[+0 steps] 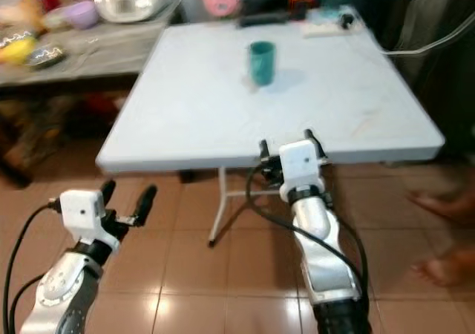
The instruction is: Setting the table
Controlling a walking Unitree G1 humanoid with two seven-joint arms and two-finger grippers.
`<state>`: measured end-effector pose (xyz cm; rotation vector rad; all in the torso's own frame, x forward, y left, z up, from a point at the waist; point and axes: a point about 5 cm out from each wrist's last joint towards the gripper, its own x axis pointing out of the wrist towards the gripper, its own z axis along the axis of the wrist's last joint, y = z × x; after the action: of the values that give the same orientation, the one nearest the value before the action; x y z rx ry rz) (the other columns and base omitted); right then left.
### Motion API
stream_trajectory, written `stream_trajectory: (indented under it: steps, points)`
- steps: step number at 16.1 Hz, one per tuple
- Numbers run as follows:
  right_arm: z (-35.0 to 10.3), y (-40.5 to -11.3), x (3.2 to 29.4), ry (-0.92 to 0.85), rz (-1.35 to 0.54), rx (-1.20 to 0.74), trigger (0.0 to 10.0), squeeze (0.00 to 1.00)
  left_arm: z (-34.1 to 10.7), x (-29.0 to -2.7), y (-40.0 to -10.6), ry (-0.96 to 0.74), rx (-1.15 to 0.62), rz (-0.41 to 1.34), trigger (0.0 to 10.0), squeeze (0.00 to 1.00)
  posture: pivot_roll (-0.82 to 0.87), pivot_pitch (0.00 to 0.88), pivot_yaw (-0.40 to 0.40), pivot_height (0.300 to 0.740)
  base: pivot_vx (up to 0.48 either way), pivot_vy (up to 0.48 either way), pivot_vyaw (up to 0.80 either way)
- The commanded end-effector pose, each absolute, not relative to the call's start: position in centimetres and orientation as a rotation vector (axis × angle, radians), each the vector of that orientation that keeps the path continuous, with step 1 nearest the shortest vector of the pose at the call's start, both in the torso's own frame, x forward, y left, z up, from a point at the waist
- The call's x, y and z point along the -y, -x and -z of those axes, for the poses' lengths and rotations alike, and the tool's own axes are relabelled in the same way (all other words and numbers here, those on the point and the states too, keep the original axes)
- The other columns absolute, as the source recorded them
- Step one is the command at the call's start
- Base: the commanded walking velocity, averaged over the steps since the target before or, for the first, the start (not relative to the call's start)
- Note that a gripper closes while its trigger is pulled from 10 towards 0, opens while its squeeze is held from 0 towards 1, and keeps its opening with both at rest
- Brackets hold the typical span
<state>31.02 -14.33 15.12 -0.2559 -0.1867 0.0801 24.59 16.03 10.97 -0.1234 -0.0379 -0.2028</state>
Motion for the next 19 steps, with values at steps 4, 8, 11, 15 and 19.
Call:
stream_trajectory:
  steps: [4, 8, 11, 15, 19]
  points:
    - [-15.7, -31.0, 15.0, 0.259, -0.035, 0.218, 10.0, 0.0, -11.0, -15.8, -24.6, 0.124, 0.034, 0.225, 10.0, 0.0, -0.12, 0.102, 0.133, 0.74, 0.48, 0.0, 0.0]
    - [-15.8, -31.0, 15.3, 0.254, -0.013, 0.218, 10.0, 0.0, -11.0, -15.7, -24.7, 0.121, 0.03, 0.235, 10.0, 0.0, -0.12, 0.106, 0.139, 0.74, 0.48, 0.0, 0.0]
    - [-15.6, -30.8, 15.0, 0.249, -0.023, 0.215, 10.0, 0.0, -11.0, -15.6, -24.8, 0.119, 0.028, 0.244, 10.0, 0.0, -0.12, 0.107, 0.14, 0.74, 0.48, 0.0, 0.0]
    - [-15.3, -30.6, 14.6, 0.242, -0.046, 0.204, 10.0, 0.0, -10.9, -15.5, -24.7, 0.114, 0.022, 0.25, 10.0, 0.0, -0.12, 0.115, 0.14, 0.74, 0.441, 0.0, 0.0]
    - [-14.8, -30.3, 12.5, 0.198, -0.143, 0.188, 10.0, 0.0, -11.3, -15.3, -24.6, 0.101, 0.056, 0.316, 10.0, 0.0, -0.12, 0.119, 0.136, 0.74, 0.0, 0.0, 0.0]
